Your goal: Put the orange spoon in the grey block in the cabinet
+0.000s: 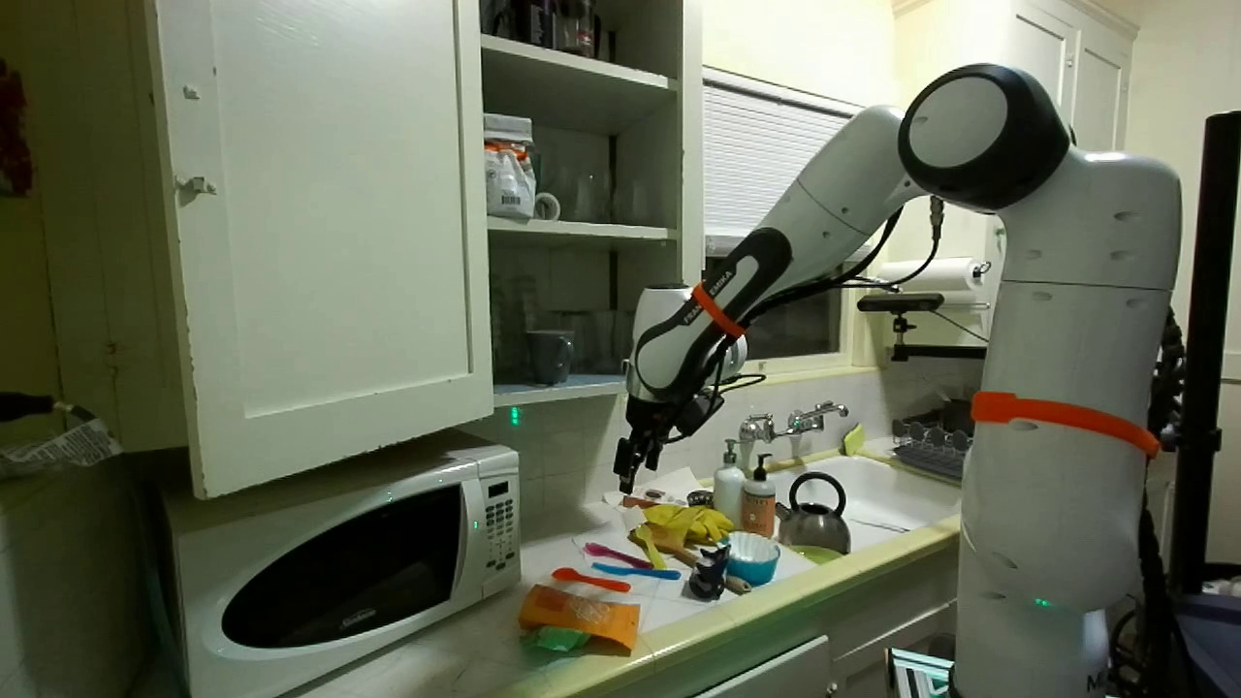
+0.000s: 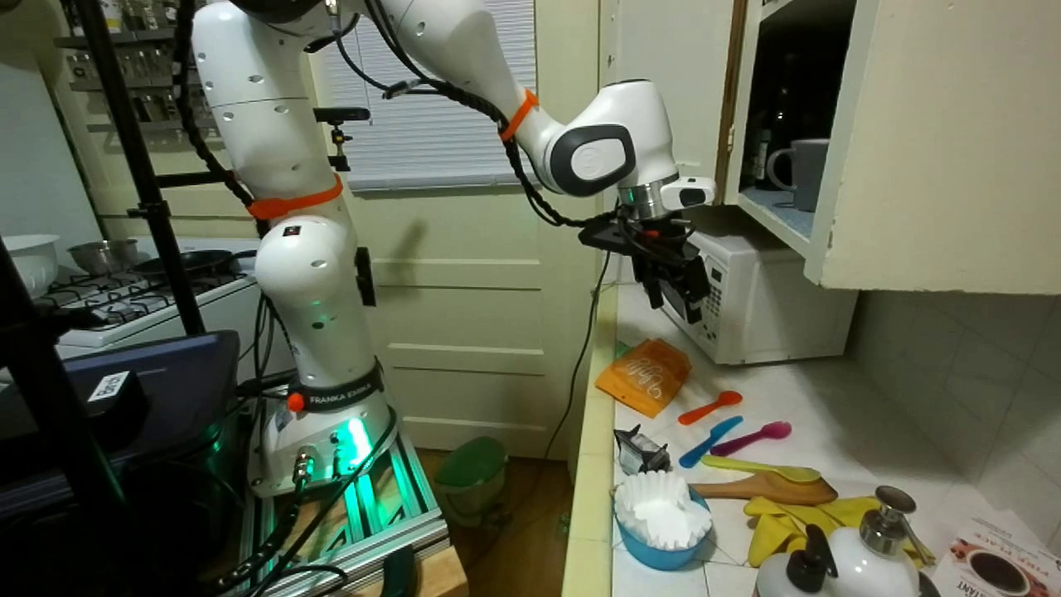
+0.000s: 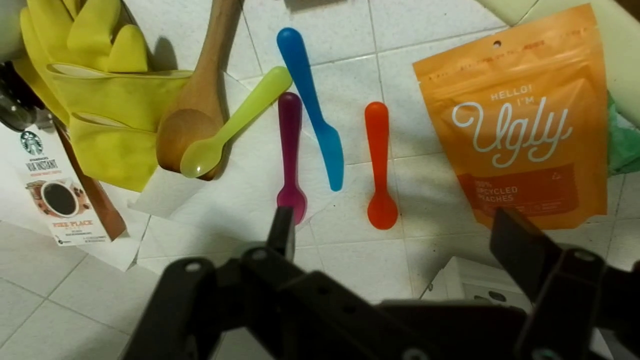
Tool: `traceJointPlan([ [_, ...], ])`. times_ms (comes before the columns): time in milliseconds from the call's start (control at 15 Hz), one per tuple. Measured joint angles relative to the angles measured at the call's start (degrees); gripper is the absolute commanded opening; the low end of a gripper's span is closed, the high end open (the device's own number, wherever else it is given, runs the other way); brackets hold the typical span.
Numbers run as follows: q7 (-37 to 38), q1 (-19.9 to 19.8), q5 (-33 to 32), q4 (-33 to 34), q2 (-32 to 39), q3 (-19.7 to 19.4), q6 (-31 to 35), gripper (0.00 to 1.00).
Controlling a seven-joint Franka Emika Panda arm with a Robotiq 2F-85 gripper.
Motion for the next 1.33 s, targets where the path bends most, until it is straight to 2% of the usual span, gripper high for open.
traceJointPlan([
  [333, 0.02, 0.08, 1.23, 0.01, 0.01, 0.09, 0.03, 1.0],
  [533, 0.17, 0.55, 9.48, -0.97, 1.02, 0.13, 4.78, 1.0],
  [733, -0.52, 1.68, 19.87, -3.15, 3.62, 0.14, 13.5, 1.0],
  [1000, -10.16, 4.09, 32.32, -4.87, 7.88, 0.96, 23.09, 1.0],
  [1333, -25.99, 3.88, 36.27, -3.77, 13.56, 4.07, 22.99, 1.0],
])
